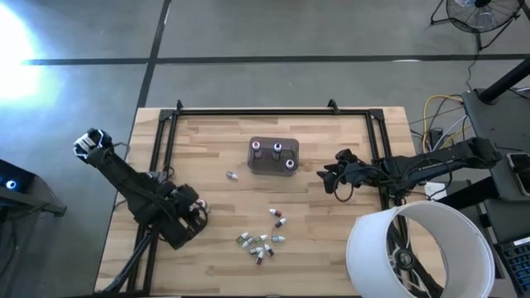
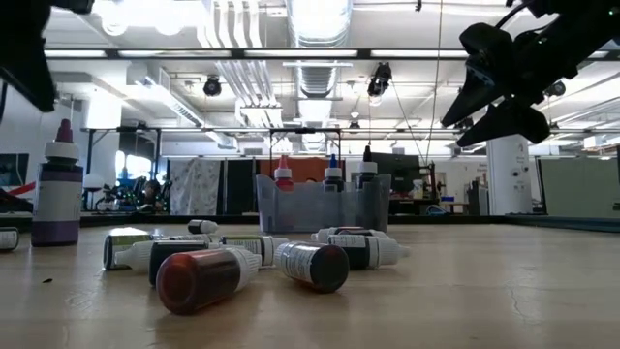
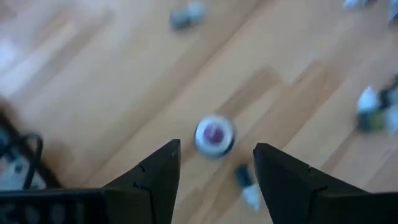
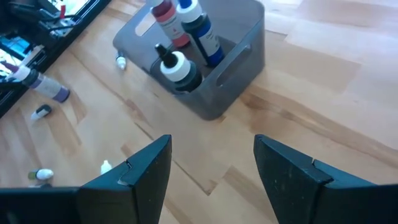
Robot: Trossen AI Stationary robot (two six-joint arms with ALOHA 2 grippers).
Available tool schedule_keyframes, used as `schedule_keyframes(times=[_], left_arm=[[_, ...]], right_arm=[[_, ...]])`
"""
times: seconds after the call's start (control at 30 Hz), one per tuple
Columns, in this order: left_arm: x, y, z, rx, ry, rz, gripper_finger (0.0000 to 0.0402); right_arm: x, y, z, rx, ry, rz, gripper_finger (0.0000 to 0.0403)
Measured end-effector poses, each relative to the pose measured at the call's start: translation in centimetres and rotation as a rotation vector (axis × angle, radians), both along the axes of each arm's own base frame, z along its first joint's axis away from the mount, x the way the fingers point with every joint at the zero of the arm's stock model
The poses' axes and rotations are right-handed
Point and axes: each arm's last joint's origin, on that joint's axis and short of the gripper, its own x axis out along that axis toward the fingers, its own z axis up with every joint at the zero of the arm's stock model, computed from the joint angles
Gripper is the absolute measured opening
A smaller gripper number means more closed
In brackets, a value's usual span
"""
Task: Pick & Place food coloring
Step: Put the large violet food coloring bottle into the black bin
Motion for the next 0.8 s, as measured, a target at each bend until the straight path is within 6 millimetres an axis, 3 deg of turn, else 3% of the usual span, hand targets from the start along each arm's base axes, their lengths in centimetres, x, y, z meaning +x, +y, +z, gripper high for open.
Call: schedule_keyframes(times=[0.53, 0.8], left_arm=[[-1.3, -0.1, -3.7, 0.137, -0.031, -0.094, 0.0179], [-1.1, -0.3, -5.5, 0.1, -0.091, -0.114, 0.0179]], right_arm=[[0.0, -0.8, -0.1, 0.023, -0.002, -0.062, 0.0221], [-0.3, -1.0, -0.3, 0.059, 0.015, -0.108, 0.0221]])
